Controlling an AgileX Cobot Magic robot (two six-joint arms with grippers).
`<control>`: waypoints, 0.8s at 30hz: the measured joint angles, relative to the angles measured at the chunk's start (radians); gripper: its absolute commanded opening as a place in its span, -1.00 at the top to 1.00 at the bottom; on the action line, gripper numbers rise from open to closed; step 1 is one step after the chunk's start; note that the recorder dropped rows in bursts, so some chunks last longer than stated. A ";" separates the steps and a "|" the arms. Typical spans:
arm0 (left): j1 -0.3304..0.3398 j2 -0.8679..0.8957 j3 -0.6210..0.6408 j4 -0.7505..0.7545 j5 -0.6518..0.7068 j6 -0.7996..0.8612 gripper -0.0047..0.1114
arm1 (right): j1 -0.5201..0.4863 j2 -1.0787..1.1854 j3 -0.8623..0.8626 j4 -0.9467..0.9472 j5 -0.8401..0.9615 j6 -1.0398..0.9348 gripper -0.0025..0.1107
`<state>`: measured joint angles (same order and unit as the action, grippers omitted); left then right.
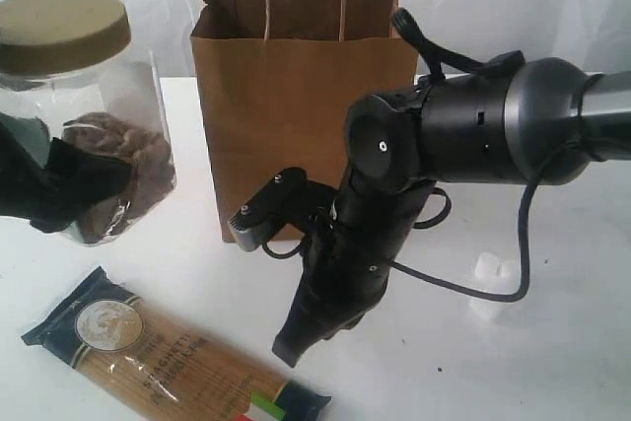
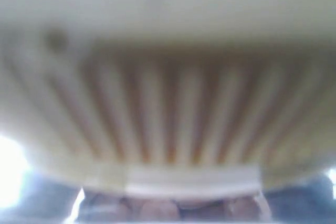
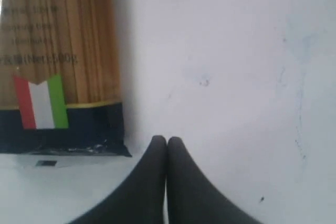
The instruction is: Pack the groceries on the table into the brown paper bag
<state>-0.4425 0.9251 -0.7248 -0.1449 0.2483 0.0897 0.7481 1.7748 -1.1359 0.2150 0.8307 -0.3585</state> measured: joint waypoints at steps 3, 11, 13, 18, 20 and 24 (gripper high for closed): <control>0.000 -0.038 -0.074 0.000 0.219 -0.002 0.92 | 0.000 0.000 0.000 0.000 0.089 0.000 0.96; 0.000 -0.050 -0.221 -0.067 0.353 -0.002 0.92 | 0.000 0.000 0.000 -0.040 0.187 0.000 0.96; 0.000 -0.050 -0.246 -0.068 0.378 -0.002 0.92 | 0.000 0.000 0.000 -0.072 0.209 0.000 0.96; 0.000 -0.050 -0.272 -0.070 0.417 -0.002 0.92 | 0.000 -0.002 0.000 -0.112 0.242 0.009 0.96; 0.000 -0.050 -0.286 -0.079 0.429 -0.002 0.92 | 0.000 -0.013 0.000 -0.123 0.251 0.027 0.96; 0.000 -0.050 -0.344 -0.151 0.451 0.031 0.92 | 0.000 -0.069 0.017 -0.129 0.277 0.043 0.96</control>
<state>-0.4425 0.8753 -1.0690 -0.2963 0.6991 0.1204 0.7481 1.7063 -1.1192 0.0860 1.1073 -0.3154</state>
